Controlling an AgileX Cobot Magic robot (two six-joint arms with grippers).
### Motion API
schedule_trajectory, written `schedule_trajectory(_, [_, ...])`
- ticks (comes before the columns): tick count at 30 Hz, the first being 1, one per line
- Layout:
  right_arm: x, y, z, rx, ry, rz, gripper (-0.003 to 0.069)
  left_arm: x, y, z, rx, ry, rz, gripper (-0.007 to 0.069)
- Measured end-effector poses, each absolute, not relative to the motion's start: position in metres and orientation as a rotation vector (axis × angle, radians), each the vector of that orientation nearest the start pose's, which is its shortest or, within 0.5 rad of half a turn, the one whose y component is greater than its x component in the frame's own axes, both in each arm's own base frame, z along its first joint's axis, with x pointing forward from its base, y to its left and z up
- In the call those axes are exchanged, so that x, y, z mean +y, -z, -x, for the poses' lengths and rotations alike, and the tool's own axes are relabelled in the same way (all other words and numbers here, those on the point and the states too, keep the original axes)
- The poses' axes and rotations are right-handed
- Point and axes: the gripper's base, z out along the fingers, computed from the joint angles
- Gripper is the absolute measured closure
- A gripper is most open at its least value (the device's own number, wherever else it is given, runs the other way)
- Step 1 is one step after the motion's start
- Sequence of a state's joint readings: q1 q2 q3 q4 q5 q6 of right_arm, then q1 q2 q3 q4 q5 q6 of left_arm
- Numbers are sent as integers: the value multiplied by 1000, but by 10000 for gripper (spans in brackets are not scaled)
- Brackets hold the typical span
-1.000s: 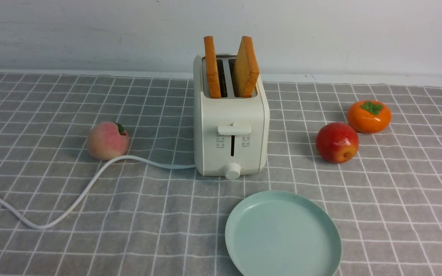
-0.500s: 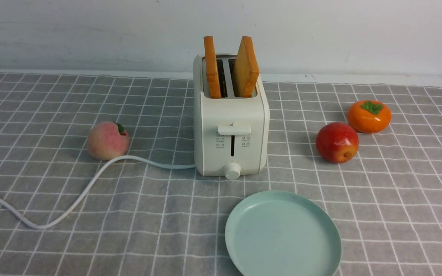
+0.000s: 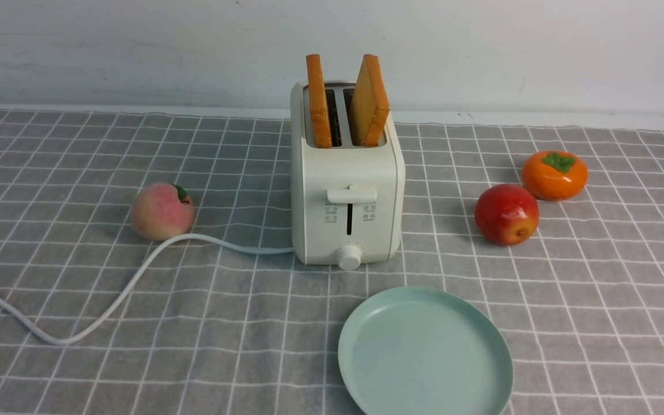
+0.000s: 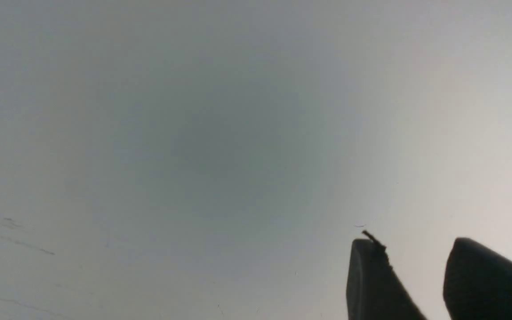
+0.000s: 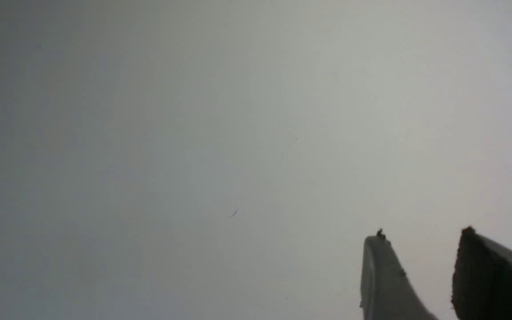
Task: Take toasted bread from bread machine on grey coffee table place on plate.
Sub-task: 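Grasp the toast slice in the toaster and pull it up out of the slot with the right gripper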
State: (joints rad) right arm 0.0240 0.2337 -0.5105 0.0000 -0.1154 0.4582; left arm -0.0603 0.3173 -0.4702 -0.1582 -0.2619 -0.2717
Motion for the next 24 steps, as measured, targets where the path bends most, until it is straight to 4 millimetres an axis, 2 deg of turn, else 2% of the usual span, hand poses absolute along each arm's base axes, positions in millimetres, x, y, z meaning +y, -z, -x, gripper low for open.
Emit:
schedule_trajectory(1, [1,-404,-50,1128,-428,-249,419,-3,-398,-80,1150,418,235,387])
schedule_trajectory(2, [1,-420,-58,1188,-413,-256,419,-5,-414,-94,1244,421,238,387])
schedule_trajectory(4, [1,-435,-72,1302,-364,-263,419,-9,-431,-113,1400,422,241,387])
schedule_trajectory(7, [-2,-437,-102,1521,-242,-276,419,-15,-435,-151,1694,411,254,387])
schedule_trajectory(9, [-5,-430,-120,1649,-155,-282,419,-18,-428,-167,1834,403,264,387])
schedule_trajectory(11, [-7,-416,-138,1769,-107,-299,419,-20,-412,-185,1977,393,279,387])
schedule_trajectory(14, [-7,-401,-158,1881,-92,-321,419,-24,-394,-200,2108,423,311,387])
schedule_trajectory(16, [-4,-382,-180,1987,-135,-362,419,-30,-374,-211,2230,505,365,387])
schedule_trajectory(17, [-3,-382,-180,1987,-143,-366,419,-31,-372,-211,2240,513,371,387])
schedule_trajectory(18, [2,-369,-196,2060,-207,-406,419,-36,-357,-216,2331,579,395,387])
schedule_trajectory(21, [21,-343,-225,2243,-326,-364,419,-46,-333,-221,2464,683,381,387])
schedule_trajectory(22, [27,-339,-231,2290,-363,-342,419,-48,-328,-222,2498,706,347,387])
schedule_trajectory(23, [41,-329,-246,2388,-404,-244,419,-51,-324,-222,2528,737,311,387])
schedule_trajectory(24, [42,-328,-248,2400,-417,-252,419,-52,-323,-222,2532,743,302,387])
